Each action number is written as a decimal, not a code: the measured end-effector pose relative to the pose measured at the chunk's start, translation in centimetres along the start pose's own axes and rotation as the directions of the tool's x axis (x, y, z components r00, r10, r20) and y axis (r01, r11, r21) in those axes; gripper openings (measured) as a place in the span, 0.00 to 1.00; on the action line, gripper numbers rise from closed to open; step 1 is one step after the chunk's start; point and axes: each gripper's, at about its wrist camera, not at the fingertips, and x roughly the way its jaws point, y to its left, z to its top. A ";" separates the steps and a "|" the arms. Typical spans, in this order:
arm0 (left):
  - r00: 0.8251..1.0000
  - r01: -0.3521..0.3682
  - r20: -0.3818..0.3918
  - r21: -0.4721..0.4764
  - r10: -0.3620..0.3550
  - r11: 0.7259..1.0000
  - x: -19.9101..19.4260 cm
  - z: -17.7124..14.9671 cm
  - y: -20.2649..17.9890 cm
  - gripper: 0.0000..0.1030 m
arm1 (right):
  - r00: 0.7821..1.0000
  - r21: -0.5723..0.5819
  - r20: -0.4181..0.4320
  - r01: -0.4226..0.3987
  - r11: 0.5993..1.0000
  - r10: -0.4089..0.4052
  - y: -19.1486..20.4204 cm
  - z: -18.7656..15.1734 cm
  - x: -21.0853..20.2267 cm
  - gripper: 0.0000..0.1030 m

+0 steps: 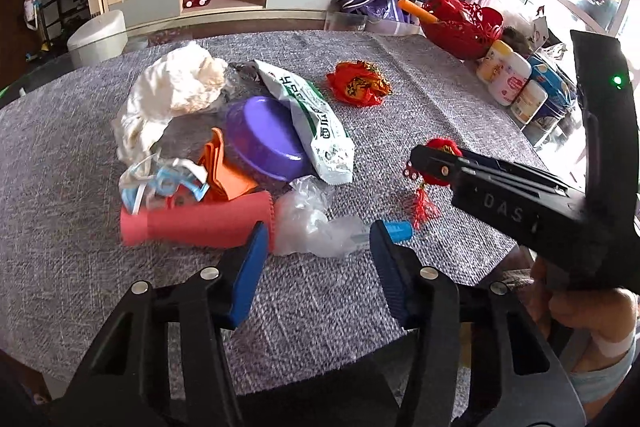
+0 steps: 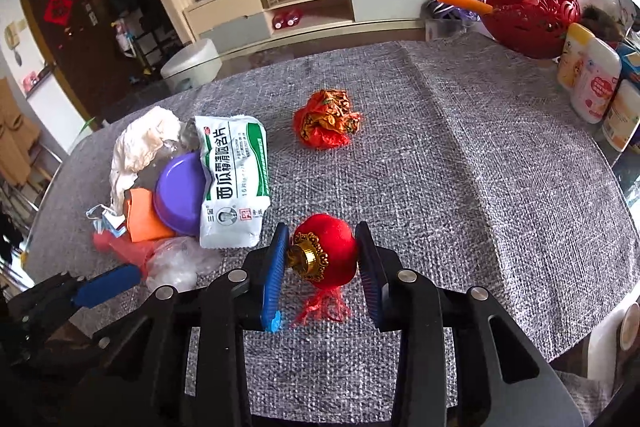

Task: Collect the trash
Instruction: 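Grasp the clear plastic bag with the left gripper, then lower the bag and ornament into the bin and open both grippers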

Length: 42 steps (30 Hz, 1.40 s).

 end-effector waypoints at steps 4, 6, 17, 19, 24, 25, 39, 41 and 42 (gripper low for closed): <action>1.000 -0.015 -0.020 0.012 0.015 1.000 1.0 0.3 0.0 0.31 | 1.000 0.000 -0.004 0.003 1.000 -0.003 -0.3 -0.3 0.3 0.34; 0.999 -0.026 -0.028 0.014 0.027 1.000 1.6 0.4 0.0 0.29 | 1.000 0.000 -0.004 0.001 1.000 -0.001 -0.2 -0.3 0.4 0.34; 0.999 -0.033 0.009 0.014 0.033 0.999 1.5 0.9 0.3 0.11 | 1.000 0.004 -0.003 0.002 1.000 -0.002 -0.4 -0.4 0.4 0.34; 0.999 -0.035 0.026 0.012 0.034 0.999 0.6 0.9 0.3 0.08 | 1.000 -0.003 0.008 -0.003 1.000 0.003 0.0 -0.4 -0.1 0.34; 0.994 -0.061 0.092 0.021 0.059 0.998 -2.7 1.5 -0.1 0.06 | 0.999 -0.021 0.051 -0.014 1.000 0.015 0.8 -0.2 -2.4 0.34; 0.992 -0.071 0.109 0.022 0.068 0.997 -3.6 1.6 -0.1 0.06 | 0.998 -0.024 0.060 -0.015 1.000 0.017 1.0 -0.1 -3.0 0.34; 0.962 -0.122 0.246 0.003 0.118 0.992 -15.5 -1.8 -1.8 0.06 | 0.976 -0.110 0.204 -0.049 0.993 0.071 5.4 -3.1 -13.9 0.34; 0.962 -0.118 0.249 -0.006 0.116 0.993 -16.6 -3.0 -1.8 0.06 | 0.975 -0.124 0.207 -0.058 0.991 0.083 5.9 -4.2 -14.9 0.34; 0.962 -0.115 0.248 -0.009 0.113 0.993 -17.1 -3.6 -1.7 0.06 | 0.975 -0.131 0.203 -0.062 0.989 0.088 6.1 -4.8 -15.2 0.34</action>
